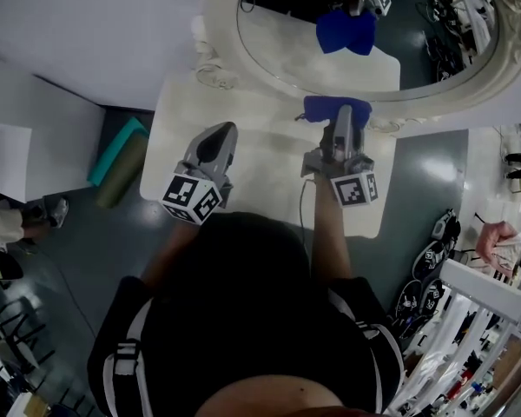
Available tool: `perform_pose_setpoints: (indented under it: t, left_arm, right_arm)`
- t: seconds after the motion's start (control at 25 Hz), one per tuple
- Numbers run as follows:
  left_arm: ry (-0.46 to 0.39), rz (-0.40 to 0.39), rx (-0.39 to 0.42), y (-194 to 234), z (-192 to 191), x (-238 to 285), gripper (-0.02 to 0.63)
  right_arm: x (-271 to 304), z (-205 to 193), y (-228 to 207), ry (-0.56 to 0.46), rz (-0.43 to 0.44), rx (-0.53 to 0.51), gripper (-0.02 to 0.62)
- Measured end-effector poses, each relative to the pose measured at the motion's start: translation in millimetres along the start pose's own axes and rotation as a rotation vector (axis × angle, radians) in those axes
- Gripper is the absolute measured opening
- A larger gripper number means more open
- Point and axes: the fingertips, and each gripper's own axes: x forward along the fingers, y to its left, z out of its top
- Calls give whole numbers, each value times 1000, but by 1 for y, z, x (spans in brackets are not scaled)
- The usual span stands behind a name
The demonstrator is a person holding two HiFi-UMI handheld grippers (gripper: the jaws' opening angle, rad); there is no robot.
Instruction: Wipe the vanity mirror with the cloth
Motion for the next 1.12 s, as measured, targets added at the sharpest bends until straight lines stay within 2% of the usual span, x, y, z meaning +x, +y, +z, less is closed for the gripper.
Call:
perform_pose_setpoints:
  t: [0.2,0.4,0.52,0.72,1.12]
  left_arm:
    - [-6,17,8,5,6,9,9]
    - [-16,42,9,26,14,20,9]
    - [-18,54,9,31,17,26,9]
    - [-3,79,-3,44,17,35,9]
    - [2,98,-17,55,13,37,9]
  right_arm:
    - [1,-39,-31,49,-46,32,28]
    - [19,-95,-57,134,-91,51,28]
    - [26,-113,-70,155,-111,74,28]
    - [43,-128,-82,169,-112,87,28]
    - [60,-124,-76,162,-97,98,28]
